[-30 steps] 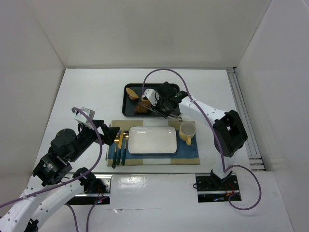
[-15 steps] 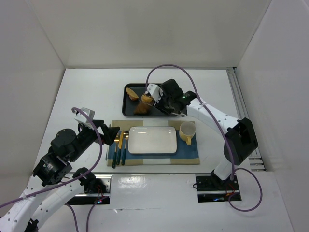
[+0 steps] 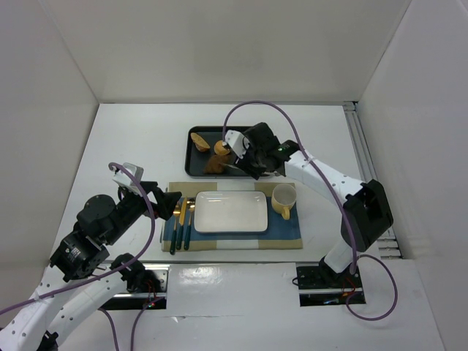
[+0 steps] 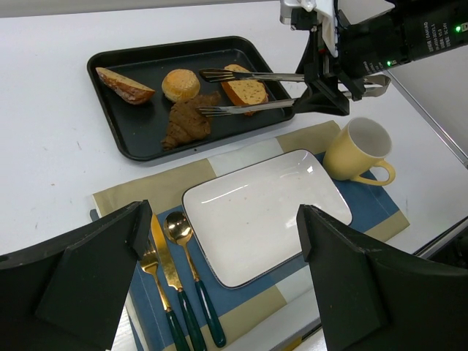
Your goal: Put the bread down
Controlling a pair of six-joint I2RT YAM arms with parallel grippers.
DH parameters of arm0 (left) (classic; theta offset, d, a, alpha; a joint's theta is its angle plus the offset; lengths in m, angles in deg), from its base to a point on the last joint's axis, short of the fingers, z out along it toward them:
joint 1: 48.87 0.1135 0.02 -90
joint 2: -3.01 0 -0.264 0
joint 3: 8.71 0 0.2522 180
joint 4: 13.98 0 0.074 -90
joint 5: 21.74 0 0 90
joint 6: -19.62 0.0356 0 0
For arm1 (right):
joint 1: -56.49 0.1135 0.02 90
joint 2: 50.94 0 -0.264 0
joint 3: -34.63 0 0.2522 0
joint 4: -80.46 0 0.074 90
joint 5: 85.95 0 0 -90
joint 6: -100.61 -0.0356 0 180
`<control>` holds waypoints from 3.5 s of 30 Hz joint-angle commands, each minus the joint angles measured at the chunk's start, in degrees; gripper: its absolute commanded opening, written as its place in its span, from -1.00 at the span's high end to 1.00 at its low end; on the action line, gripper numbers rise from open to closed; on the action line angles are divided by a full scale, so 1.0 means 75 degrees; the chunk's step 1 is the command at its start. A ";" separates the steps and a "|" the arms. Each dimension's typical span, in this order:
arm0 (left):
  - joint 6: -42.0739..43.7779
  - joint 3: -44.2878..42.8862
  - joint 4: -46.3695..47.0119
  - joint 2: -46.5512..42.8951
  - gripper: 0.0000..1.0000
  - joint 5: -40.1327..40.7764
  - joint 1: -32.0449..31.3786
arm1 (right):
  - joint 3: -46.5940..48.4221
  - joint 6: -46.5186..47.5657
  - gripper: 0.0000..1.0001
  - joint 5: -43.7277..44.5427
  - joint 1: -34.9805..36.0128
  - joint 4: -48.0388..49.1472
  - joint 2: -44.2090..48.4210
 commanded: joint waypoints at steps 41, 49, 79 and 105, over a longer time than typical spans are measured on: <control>-0.0045 0.0017 0.0200 -0.0070 -1.00 0.0057 0.0041 | 0.0965 0.0680 -0.34 -0.0479 -0.0043 -0.0211 -0.0747; -0.0045 0.0017 0.0200 -0.0070 -1.00 0.0057 0.0041 | 0.1118 0.0750 -0.37 -0.0409 -0.0043 -0.0351 -0.0817; -0.0045 0.0017 0.0200 -0.0140 -1.00 0.0057 0.0041 | 0.0954 0.0540 0.32 -0.0478 0.0250 -0.0351 -0.0222; -0.0045 0.0087 0.0200 0.0012 -1.00 0.0057 0.0041 | -0.2140 0.0082 0.26 -0.2612 0.0824 -0.2015 0.2781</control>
